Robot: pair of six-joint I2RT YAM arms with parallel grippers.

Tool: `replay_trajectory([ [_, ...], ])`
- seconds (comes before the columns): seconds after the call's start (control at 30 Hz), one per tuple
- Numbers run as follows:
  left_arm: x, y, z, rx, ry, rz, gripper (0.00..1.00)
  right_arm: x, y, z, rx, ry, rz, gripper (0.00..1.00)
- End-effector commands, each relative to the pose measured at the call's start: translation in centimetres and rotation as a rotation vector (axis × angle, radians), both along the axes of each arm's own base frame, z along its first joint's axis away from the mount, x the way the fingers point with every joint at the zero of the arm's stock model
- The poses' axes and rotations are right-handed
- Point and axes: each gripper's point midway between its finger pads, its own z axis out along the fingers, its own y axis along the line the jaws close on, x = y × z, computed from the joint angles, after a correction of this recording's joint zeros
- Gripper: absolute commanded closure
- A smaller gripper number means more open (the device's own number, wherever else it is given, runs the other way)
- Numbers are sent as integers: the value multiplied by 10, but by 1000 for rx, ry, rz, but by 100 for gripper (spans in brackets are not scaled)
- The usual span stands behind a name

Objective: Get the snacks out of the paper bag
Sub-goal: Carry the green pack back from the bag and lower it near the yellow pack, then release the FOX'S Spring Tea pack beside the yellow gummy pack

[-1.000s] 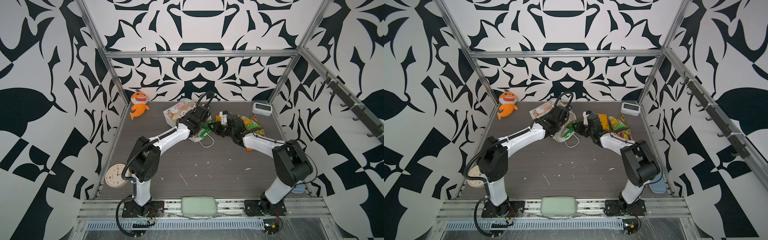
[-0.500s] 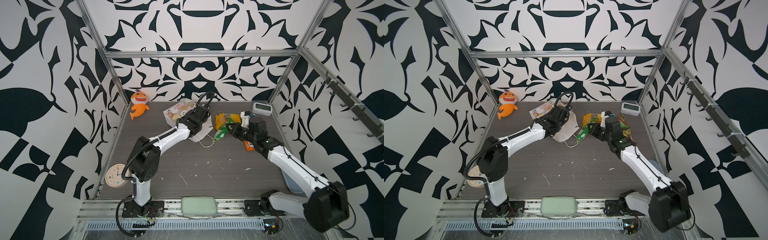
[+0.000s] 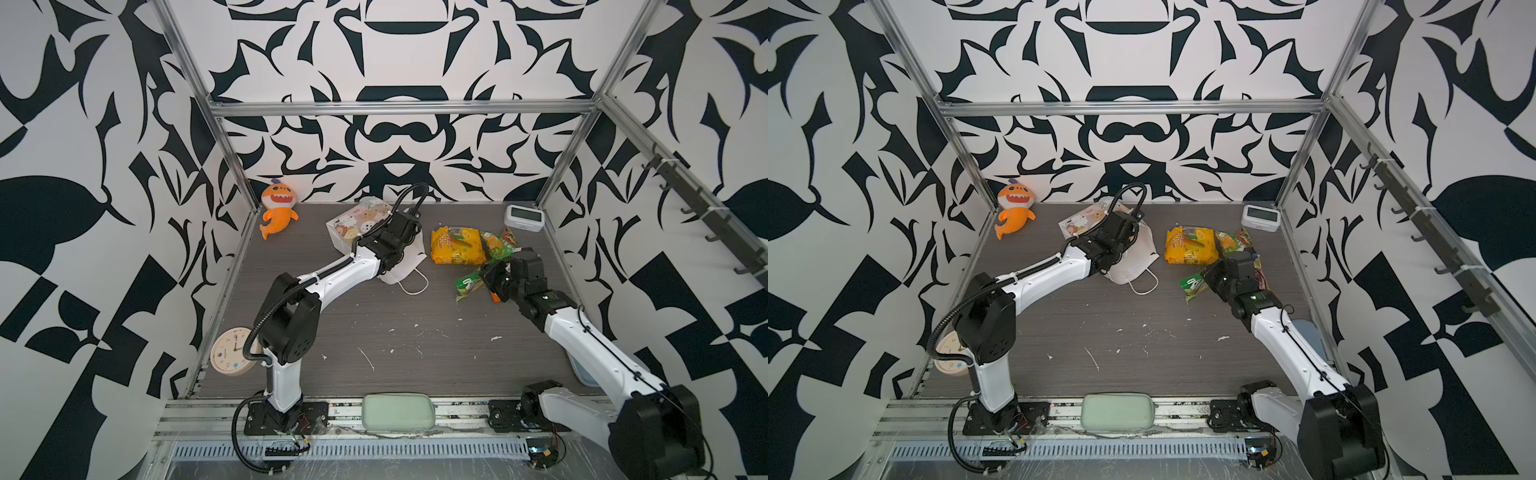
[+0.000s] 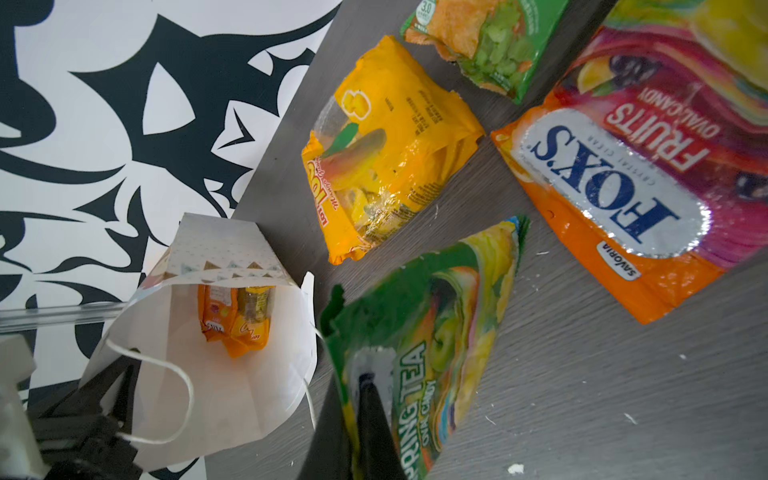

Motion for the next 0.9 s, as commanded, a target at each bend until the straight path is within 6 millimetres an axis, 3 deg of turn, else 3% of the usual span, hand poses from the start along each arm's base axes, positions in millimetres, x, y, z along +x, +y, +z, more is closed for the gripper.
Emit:
replay_trajectory([
  [0.0, 6, -7, 25, -53, -58, 2, 95, 28, -1, 43, 58, -174, -55, 100],
  [0.1, 5, -6, 26, -53, -60, 5, 95, 34, -2, 39, 72, -190, -79, 100],
  [0.17, 5, -5, 26, -52, -60, 6, 95, 32, -6, 26, 78, -168, -109, 100],
  [0.43, 5, -4, 20, -44, -50, 8, 95, -6, -24, -37, 47, -35, -194, 100],
  [0.73, 7, -9, 19, -53, -56, 2, 95, -40, -22, -54, -46, 54, -82, 100],
  [0.87, 7, -11, 18, -51, -53, 0, 95, -35, -20, -39, -111, -5, -14, 95],
])
